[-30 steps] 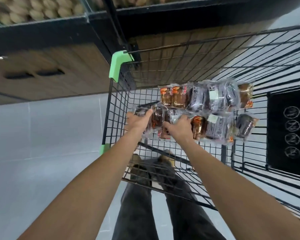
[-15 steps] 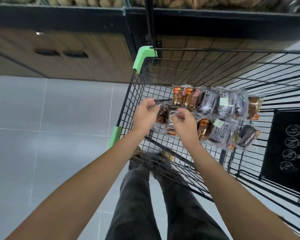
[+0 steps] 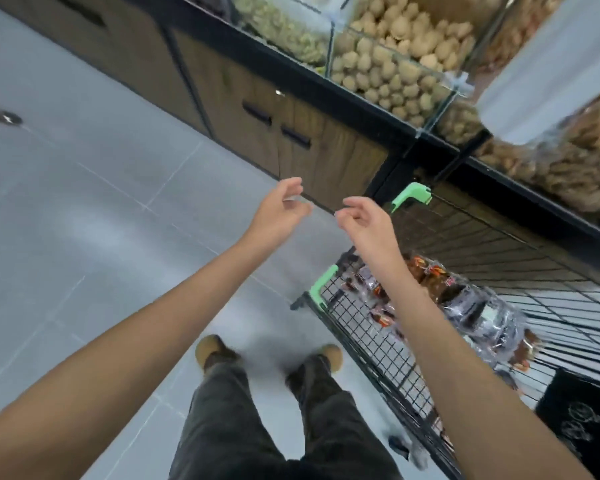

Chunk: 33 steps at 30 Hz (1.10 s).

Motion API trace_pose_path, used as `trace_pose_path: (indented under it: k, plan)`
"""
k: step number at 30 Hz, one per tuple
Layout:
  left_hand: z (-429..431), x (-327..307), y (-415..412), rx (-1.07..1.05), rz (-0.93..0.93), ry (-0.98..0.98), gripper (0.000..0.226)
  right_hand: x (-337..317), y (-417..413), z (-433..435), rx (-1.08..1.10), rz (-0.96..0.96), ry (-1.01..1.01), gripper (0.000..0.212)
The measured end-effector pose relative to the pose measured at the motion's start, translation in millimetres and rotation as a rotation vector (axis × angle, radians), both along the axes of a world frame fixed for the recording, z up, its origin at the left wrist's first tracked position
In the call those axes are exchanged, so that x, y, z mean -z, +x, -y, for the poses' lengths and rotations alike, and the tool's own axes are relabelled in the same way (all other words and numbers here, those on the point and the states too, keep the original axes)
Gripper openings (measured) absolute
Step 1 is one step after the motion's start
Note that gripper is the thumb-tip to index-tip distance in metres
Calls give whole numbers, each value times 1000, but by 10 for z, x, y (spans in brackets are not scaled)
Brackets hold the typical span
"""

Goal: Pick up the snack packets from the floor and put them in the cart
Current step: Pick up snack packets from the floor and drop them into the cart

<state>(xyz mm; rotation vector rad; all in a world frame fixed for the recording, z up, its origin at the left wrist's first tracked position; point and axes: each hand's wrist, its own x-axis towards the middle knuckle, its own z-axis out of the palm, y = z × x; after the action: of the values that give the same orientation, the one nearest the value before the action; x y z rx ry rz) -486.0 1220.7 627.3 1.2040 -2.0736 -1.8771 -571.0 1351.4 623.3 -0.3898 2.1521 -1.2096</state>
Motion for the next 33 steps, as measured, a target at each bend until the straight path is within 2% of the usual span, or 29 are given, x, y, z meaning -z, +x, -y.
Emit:
trace_pose_path:
  k: [8, 18, 27, 33]
  plan:
    - [1597, -390, 1435, -235, -3, -13, 51, -588, 1070, 1877, -303, -29, -12, 25]
    - [3283, -695, 3200, -494, 5, -45, 52, -983, 2628, 3952, -480, 34, -89, 19]
    - [4491, -689, 4024, -699, 13, -34, 48, -925, 3401, 5578, -664, 86, -92, 18]
    - [5710, -583, 4359, -796, 77, -67, 47, -711, 3769, 6993, -764, 138, -111, 13]
